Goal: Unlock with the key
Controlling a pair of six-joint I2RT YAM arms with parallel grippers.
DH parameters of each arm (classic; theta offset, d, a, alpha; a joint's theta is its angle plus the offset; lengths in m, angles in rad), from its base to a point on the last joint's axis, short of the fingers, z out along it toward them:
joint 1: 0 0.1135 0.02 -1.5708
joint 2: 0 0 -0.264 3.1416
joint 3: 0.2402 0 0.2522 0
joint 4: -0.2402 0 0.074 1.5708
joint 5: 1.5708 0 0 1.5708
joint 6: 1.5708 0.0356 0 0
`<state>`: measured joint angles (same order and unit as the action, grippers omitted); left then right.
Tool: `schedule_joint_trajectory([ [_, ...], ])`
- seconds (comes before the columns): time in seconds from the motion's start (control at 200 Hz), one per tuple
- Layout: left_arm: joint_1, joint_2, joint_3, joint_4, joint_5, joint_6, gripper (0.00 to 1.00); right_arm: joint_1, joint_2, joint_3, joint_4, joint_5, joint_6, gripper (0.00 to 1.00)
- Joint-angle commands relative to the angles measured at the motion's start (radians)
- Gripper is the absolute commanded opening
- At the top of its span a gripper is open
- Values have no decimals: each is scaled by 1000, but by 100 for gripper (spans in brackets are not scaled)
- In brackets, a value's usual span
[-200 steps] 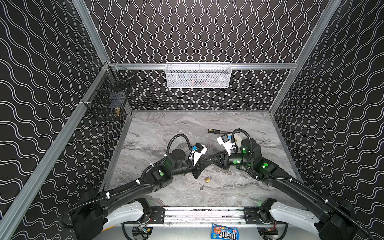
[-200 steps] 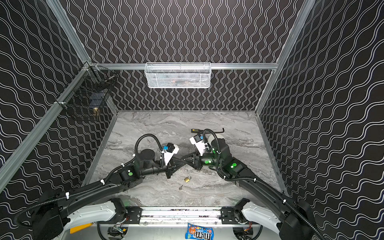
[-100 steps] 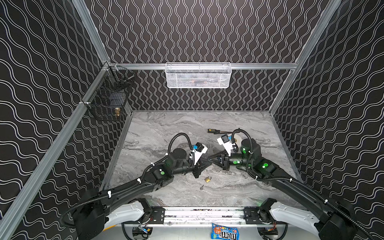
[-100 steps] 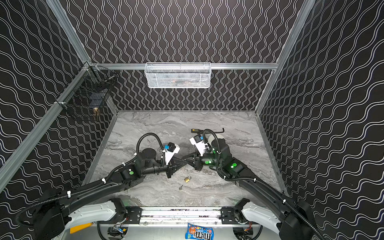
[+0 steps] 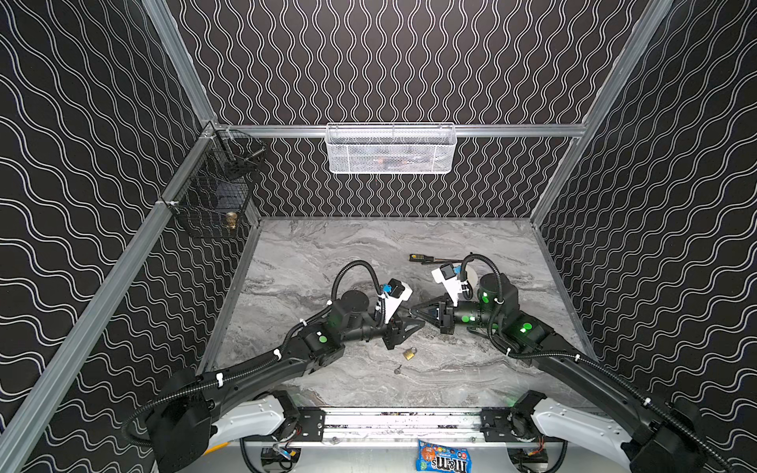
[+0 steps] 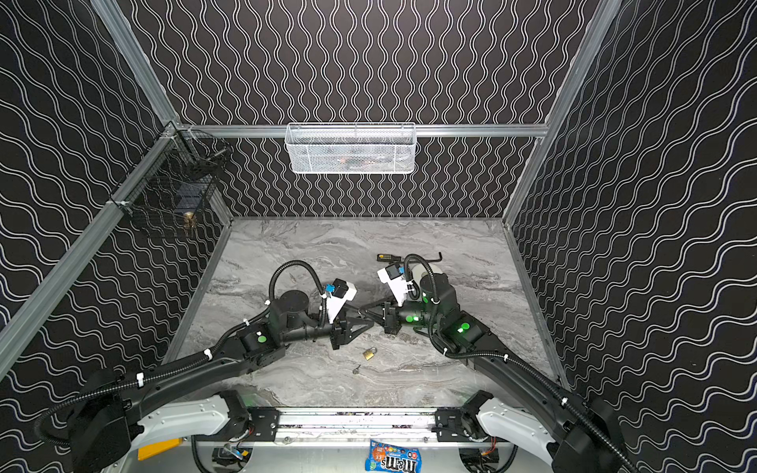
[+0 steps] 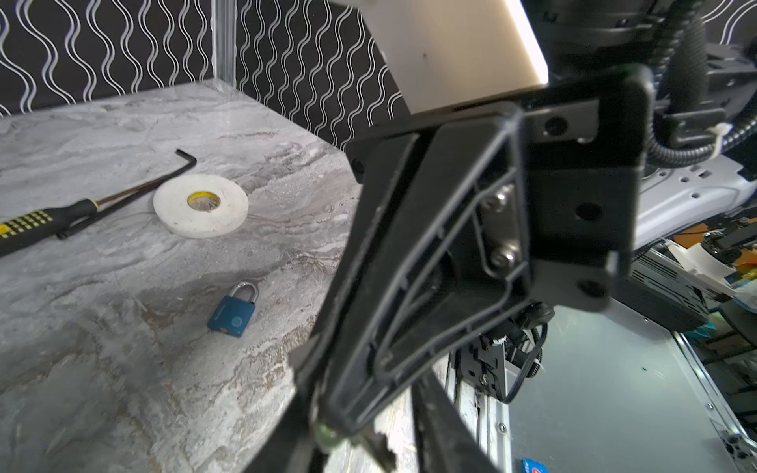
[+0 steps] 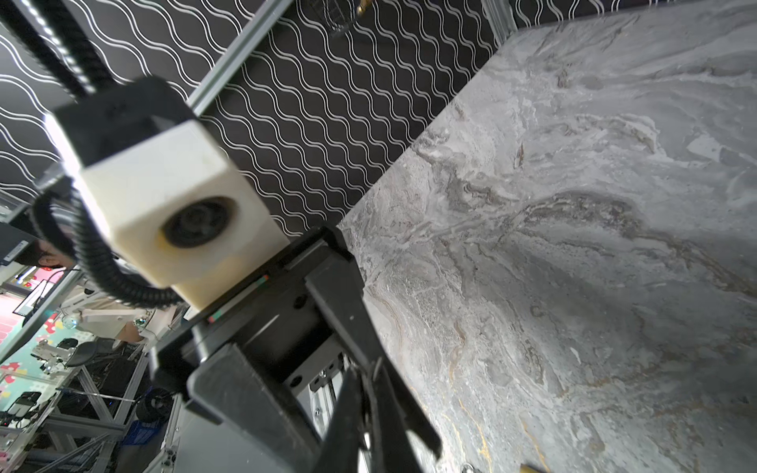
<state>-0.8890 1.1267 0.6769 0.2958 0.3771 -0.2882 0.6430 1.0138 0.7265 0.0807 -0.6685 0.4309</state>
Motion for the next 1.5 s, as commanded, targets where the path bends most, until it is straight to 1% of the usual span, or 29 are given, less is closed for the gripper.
schedule_joint_trajectory([
  [0.0, 6, -13, 5, 43, 10, -17, 53, -12, -11, 11, 74, -14, 47, 0],
  [0.12, 7, -57, -17, 55, 1, -66, 66, -19, -9, 37, 75, 11, 86, 0],
  [0.195, 8, -97, -41, 56, -61, -114, 73, -19, -9, 42, 108, 17, 120, 0],
  [0.295, 8, -166, -82, 90, -164, -209, 78, -19, -5, 46, 138, 71, 178, 0],
  [0.41, 8, -226, -132, 185, -248, -343, 78, -17, 8, 62, 125, 165, 232, 0],
  [0.5, 8, -257, -147, 215, -337, -441, 78, -14, 24, 58, 152, 213, 274, 0],
  [0.561, 8, -264, -164, 245, -408, -534, 77, -6, 33, 56, 166, 260, 302, 0],
  [0.651, 7, -254, -181, 320, -467, -633, 76, 13, 44, 42, 213, 329, 353, 0],
  [0.726, 7, -229, -167, 365, -483, -664, 73, 35, 54, 34, 249, 390, 391, 0],
  [0.841, 5, -178, -117, 303, -517, -726, 70, 67, 67, 34, 300, 452, 434, 0],
  [0.931, 0, -135, -112, 389, -495, -724, 65, 96, 77, 43, 314, 499, 448, 0],
  [1.086, -11, -80, -98, 426, -489, -745, 58, 114, 85, 42, 369, 513, 482, 0],
  [1.211, -21, -63, -103, 485, -490, -744, 49, 122, 91, 48, 382, 529, 491, 0],
  [1.311, -26, -52, -94, 482, -488, -746, 36, 129, 91, 44, 399, 538, 491, 0],
  [1.401, -28, -40, -101, 510, -484, -752, 32, 130, 96, 44, 409, 538, 494, 0],
  [1.496, -30, -31, -102, 532, -478, -751, 23, 135, 97, 37, 425, 537, 496, 0],
])
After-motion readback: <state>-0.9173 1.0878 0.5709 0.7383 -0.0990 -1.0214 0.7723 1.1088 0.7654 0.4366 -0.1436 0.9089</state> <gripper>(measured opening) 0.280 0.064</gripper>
